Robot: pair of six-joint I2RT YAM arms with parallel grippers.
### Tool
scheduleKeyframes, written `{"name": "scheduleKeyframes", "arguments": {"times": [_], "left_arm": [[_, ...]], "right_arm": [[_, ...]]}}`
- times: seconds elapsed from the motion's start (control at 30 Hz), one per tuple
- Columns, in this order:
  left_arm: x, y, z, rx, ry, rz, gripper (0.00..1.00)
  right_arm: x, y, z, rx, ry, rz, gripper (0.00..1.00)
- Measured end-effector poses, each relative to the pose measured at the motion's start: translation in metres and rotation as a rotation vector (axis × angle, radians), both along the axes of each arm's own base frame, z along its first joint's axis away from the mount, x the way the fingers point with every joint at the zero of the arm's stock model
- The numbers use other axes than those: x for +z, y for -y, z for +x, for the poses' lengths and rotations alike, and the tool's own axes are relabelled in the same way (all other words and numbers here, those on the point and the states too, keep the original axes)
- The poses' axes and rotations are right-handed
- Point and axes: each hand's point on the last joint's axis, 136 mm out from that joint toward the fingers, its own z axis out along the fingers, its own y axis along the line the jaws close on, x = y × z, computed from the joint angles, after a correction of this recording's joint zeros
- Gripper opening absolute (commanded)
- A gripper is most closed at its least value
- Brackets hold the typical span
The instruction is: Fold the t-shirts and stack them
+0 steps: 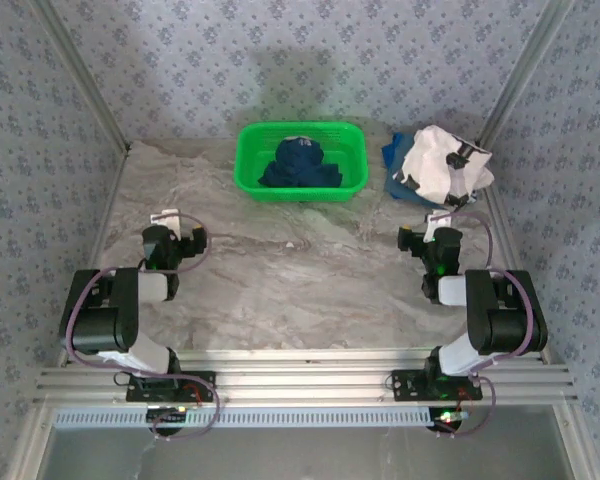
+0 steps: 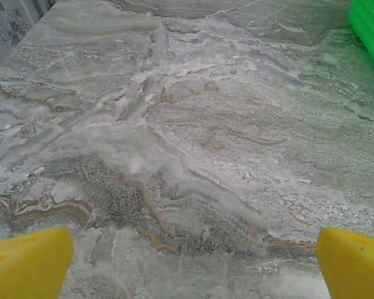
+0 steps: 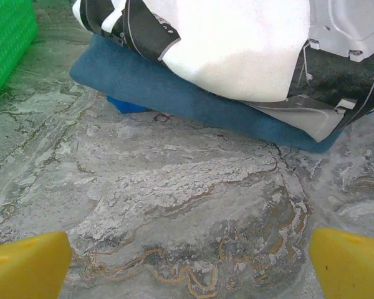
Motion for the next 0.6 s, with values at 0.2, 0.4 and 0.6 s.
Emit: {"name": "scheduleKeyframes", "arguments": {"times": [0.2,0.4,0.6], "left_arm": [[0.0,0.0,0.0,0.0,0.0,0.0,1.0],[0.0,0.0,0.0,0.0,0.0,0.0,1.0],[0.0,0.0,0.0,0.0,0.0,0.0,1.0]], "right_arm": [[0.0,-0.0006,0.0,0.003,0.0,0.001,1.0],[0.0,-0.0012,0.0001,0.006,0.0,0.003,1.0],[0.0,-0.0012,0.0001,0.006,0.0,0.003,1.0]]}}
